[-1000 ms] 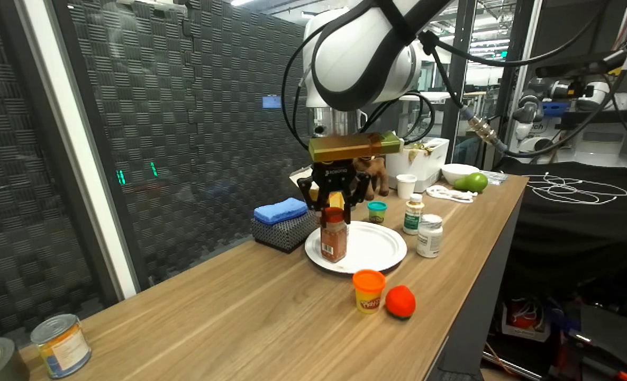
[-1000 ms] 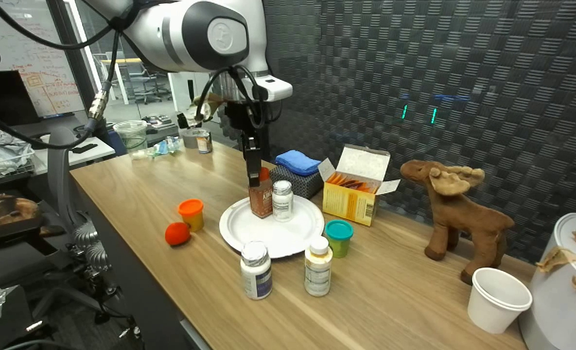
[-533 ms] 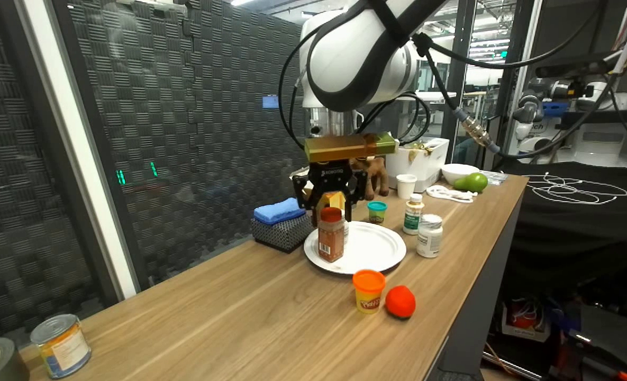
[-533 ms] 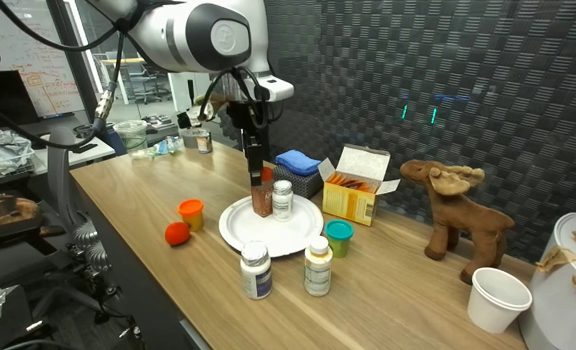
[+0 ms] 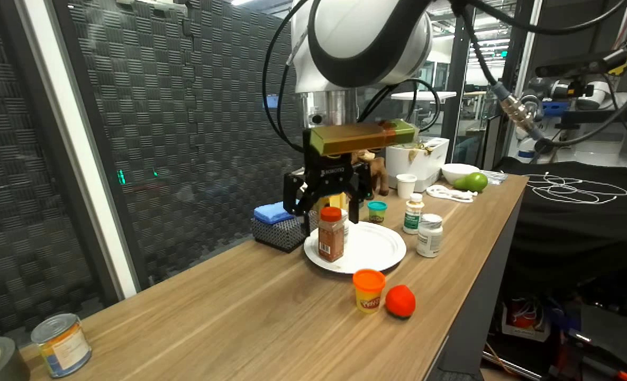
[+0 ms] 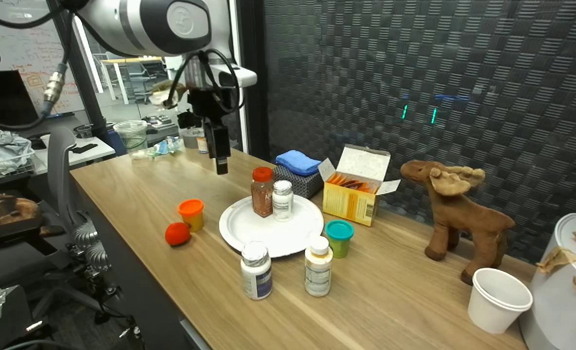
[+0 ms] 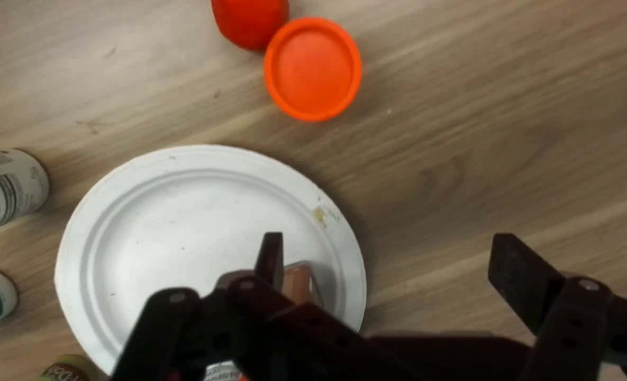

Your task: Put the bottles on the tray

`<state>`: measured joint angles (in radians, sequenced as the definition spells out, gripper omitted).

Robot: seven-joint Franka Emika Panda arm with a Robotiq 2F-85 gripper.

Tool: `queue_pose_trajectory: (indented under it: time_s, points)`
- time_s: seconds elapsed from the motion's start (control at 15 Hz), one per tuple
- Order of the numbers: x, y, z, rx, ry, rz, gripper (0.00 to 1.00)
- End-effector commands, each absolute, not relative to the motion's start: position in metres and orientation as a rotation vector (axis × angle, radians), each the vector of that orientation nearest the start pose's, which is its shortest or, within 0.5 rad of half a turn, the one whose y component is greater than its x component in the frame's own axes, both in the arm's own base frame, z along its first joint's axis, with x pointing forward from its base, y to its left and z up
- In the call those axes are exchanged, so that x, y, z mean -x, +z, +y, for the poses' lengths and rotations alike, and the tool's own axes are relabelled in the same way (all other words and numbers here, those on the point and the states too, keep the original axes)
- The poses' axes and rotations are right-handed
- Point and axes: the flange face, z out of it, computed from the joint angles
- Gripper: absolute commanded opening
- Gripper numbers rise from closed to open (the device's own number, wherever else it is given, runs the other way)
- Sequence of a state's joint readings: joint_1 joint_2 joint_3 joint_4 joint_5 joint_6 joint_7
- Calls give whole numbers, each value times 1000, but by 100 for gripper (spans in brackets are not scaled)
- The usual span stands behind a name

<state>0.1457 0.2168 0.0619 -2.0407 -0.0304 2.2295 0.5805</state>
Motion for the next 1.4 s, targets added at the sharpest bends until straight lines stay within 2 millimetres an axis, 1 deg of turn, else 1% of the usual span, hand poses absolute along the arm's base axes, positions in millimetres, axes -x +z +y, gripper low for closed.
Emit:
queue_pose_trajectory:
  time_s: [0.0,0.27,0.47,0.6,0.87,1.07,1.33]
  points:
    - [-528,329,120,3152,94,340,100]
    - [-507,305,109,3156,169,133,100]
    - [-500,287,103,3129,225,8,100]
    - [-498,283,101,3110,243,-56,100]
    - [-501,282,97,3074,244,-140,100]
    - [-502,281,98,3043,241,-187,100]
    - [-504,271,106,3032,259,-213,100]
